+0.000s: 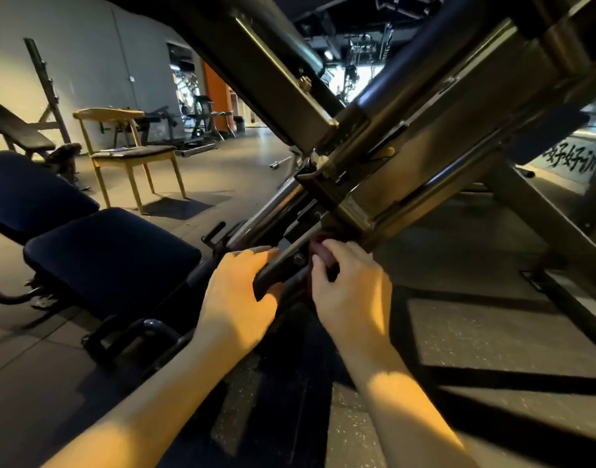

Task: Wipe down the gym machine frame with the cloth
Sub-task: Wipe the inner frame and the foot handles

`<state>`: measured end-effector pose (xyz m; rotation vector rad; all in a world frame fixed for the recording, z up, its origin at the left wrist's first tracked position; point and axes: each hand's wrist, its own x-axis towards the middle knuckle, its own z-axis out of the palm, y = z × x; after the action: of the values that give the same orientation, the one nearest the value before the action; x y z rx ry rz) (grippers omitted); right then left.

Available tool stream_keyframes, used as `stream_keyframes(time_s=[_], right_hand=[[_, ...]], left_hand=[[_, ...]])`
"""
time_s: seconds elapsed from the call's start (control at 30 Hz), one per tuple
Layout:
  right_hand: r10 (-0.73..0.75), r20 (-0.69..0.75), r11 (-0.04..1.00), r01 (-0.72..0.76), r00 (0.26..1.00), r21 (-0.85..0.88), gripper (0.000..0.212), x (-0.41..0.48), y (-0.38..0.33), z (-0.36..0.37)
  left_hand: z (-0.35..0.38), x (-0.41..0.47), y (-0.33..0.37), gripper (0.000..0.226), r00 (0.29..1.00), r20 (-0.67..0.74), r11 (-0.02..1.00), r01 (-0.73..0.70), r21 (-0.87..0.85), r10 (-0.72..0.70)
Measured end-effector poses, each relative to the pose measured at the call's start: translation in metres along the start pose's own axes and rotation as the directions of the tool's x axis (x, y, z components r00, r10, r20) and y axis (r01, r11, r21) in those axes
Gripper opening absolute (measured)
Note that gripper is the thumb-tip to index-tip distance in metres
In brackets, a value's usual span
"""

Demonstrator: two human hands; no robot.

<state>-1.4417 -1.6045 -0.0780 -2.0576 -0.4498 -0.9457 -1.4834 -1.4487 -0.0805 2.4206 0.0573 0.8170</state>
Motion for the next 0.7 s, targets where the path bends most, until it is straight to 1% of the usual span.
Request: stream_keyframes(time_s=[0.03,0.07,0.13,0.17,0.2,0.33,0.37,0.4,0.47,0.5,0.53,0.57,0.6,0.63,0.67,0.7], right_hand=[[0.013,0.006,1.0,-0.013,1.0,0.008,0.016,0.002,0.001,-0.003],[0.014,-0.023,1.0,-0.014,1.0,0.017,0.013,0.007,0.002,-0.009],[-0.035,-0.158,0.999,0.038,0.987,0.013,0.01,0.018,0.007,-0.017],[-0.059,-0.203,0.998,0.064,0.977,0.019,0.012,0.019,0.009,-0.015],[-0.066,-0.207,0.997,0.074,0.976,0.03,0.014,0.013,0.012,-0.007],[-0.037,-0.177,0.998,0.047,0.984,0.048,0.016,-0.034,0.025,0.03],[-0.043,-0.144,0.997,0.051,0.989,0.05,0.015,-0.045,0.028,0.039],[-0.065,-0.083,0.998,0.067,0.994,0.016,0.015,-0.057,0.03,0.049],[-0.132,0.06,0.985,0.137,0.989,-0.102,0.015,-0.079,0.034,0.067],[-0.13,0.083,0.982,0.14,0.988,-0.129,0.014,-0.087,0.038,0.073],[-0.078,0.049,0.988,0.084,0.996,-0.129,0.014,-0.088,0.043,0.075],[0.009,-0.038,0.994,-0.013,0.999,-0.107,0.014,-0.086,0.049,0.072],[0.108,-0.149,0.991,-0.118,0.983,-0.063,0.016,-0.08,0.058,0.067],[0.193,-0.256,0.979,-0.203,0.947,-0.012,0.017,-0.073,0.065,0.059],[0.249,-0.335,0.967,-0.254,0.909,0.029,0.018,-0.069,0.07,0.053],[0.28,-0.377,0.958,-0.281,0.883,0.053,0.019,-0.067,0.07,0.05]], left_hand=[[0.003,-0.001,-0.003,0.057,1.0,0.005,1.0,-0.008,0.0,0.008],[0.006,-0.002,-0.005,0.055,1.0,0.014,1.0,-0.013,-0.009,0.013],[0.012,-0.003,-0.012,0.051,1.0,0.013,0.999,-0.024,-0.033,0.024],[0.016,-0.004,-0.016,0.05,0.999,0.004,0.999,-0.035,-0.032,0.035],[0.02,-0.005,-0.02,0.048,0.999,-0.005,0.999,-0.044,-0.03,0.044],[0.025,-0.007,-0.041,0.047,0.996,0.041,0.996,-0.072,-0.043,0.074],[0.024,-0.006,-0.047,0.046,0.993,0.065,0.995,-0.093,-0.037,0.096],[0.023,-0.005,-0.053,0.046,0.99,0.086,0.993,-0.11,-0.029,0.112],[0.021,-0.006,-0.067,0.045,0.985,0.107,0.99,-0.139,-0.004,0.139],[0.021,-0.008,-0.072,0.045,0.983,0.106,0.989,-0.151,0.006,0.149],[0.021,-0.009,-0.078,0.045,0.982,0.11,0.988,-0.155,0.009,0.153],[0.022,-0.01,-0.08,0.046,0.981,0.112,0.987,-0.16,0.011,0.158],[0.026,-0.011,-0.083,0.047,0.98,0.115,0.987,-0.163,0.017,0.16],[0.029,-0.011,-0.084,0.048,0.982,0.104,0.987,-0.161,0.021,0.158],[0.033,-0.01,-0.084,0.047,0.985,0.087,0.989,-0.15,0.018,0.148],[0.037,-0.01,-0.085,0.046,0.986,0.06,0.988,-0.156,0.022,0.154]])
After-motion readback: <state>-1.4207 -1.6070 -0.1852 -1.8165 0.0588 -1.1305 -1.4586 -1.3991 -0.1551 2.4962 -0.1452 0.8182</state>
